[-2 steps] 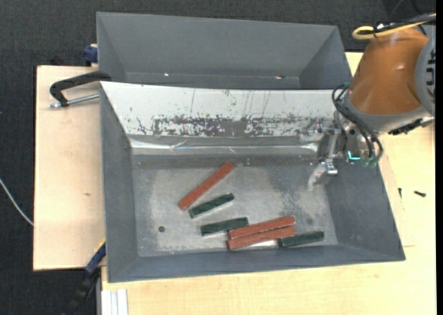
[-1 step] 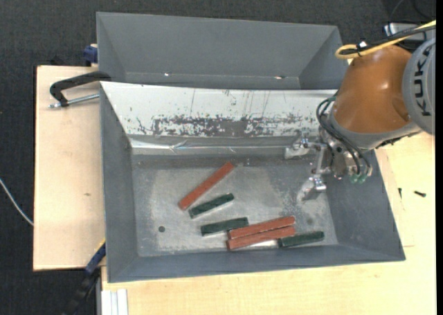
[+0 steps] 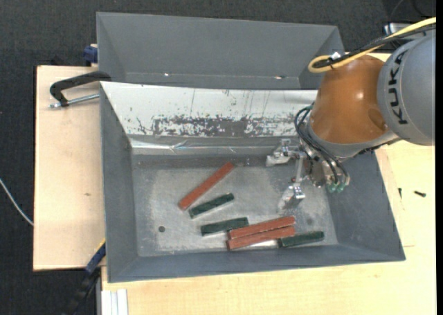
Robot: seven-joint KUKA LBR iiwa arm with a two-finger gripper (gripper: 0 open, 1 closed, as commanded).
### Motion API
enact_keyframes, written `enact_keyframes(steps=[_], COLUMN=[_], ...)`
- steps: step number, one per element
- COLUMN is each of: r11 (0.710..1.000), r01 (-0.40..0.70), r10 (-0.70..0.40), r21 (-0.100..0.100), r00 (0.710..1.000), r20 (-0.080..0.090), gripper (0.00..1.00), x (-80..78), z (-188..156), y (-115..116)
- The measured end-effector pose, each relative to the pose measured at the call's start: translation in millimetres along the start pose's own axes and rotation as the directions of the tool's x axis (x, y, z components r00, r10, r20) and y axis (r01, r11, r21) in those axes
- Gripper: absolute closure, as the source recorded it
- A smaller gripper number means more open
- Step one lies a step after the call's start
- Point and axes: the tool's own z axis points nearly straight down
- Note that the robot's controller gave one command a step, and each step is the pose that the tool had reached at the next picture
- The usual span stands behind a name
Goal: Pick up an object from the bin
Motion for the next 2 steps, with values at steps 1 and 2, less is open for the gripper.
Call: enact_keyframes(steps=[1, 2], r11=[0.999, 0.982], r01=[0.050, 0.188], r10=[-0.050, -0.188], r21=[0.001, 0.007], r00=[0.999, 0.982], r20=[0.007, 0.011], gripper=[0.00, 0.00], x=[-21.4, -28.6], z=[42.9, 58.8], y=[29.5, 54.1])
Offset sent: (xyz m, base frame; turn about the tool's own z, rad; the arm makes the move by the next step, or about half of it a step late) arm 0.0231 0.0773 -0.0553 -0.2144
